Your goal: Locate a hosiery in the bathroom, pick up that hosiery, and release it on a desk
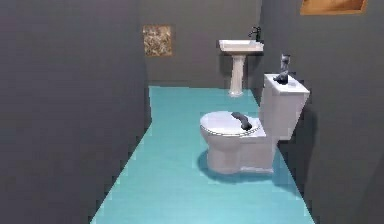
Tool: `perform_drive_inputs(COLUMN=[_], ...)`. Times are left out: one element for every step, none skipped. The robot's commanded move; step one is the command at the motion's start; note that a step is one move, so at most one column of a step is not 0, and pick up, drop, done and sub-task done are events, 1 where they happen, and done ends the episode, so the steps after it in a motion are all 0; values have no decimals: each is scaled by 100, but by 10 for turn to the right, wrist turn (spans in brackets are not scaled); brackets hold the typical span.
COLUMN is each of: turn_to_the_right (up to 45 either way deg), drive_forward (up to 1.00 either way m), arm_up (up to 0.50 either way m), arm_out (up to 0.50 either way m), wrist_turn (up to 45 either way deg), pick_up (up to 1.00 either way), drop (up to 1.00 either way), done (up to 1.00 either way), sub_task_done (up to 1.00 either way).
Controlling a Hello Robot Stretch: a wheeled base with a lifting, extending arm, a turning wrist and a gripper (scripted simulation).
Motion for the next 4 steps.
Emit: perform_drive_inputs(turn_to_the_right=[0,0,-450,-150], drive_forward=[20,75,0,0], arm_up=[0,0,0,0], arm_out=[0,0,0,0], wrist_turn=[0,0,0,0], pick_up=[0,0,0,0], drop=[0,0,0,0], done=[0,0,0,0], sub_task_done=[0,0,0,0])
